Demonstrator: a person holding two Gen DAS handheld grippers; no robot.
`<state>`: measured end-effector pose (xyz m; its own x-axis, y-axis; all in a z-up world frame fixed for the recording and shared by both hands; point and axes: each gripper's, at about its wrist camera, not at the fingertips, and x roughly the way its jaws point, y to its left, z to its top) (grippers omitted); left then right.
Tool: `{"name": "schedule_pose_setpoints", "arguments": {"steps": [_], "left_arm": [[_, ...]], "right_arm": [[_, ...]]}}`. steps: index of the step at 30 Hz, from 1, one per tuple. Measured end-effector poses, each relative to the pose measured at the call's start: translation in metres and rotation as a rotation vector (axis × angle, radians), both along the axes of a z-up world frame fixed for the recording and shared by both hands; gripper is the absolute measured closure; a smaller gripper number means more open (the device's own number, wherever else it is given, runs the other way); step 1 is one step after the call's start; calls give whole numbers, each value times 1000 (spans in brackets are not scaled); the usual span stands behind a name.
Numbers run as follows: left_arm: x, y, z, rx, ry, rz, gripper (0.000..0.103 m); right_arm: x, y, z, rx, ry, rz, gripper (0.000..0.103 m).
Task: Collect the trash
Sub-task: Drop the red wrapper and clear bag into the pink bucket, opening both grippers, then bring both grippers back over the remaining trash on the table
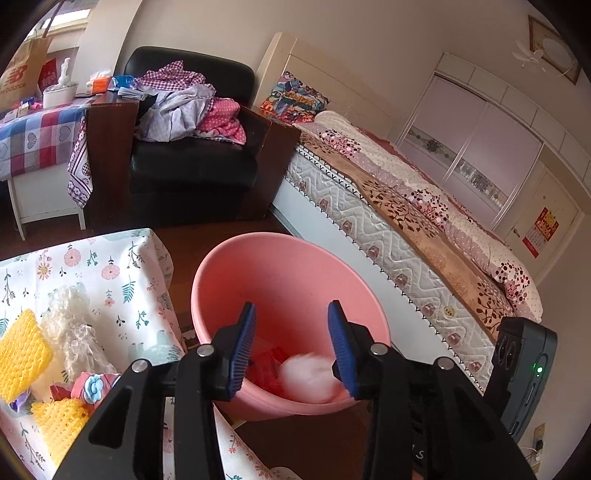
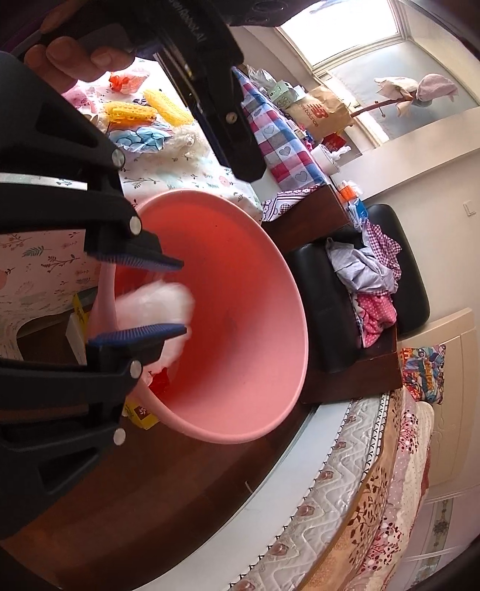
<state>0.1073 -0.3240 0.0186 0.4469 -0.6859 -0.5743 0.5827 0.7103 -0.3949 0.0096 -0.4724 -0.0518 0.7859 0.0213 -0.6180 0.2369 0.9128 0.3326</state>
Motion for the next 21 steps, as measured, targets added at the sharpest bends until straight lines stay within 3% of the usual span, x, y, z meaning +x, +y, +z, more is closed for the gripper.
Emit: {"name": "schedule_pose_setpoints", "arguments": {"steps": [14, 21], "left_arm": [[-34, 33, 29, -12, -48, 29, 62], [-63, 59, 36, 38, -93, 56, 62]], "right_arm": [[-20, 23, 23, -32, -48, 34, 72], [-32, 47, 38, -49, -75, 91, 71]]}}
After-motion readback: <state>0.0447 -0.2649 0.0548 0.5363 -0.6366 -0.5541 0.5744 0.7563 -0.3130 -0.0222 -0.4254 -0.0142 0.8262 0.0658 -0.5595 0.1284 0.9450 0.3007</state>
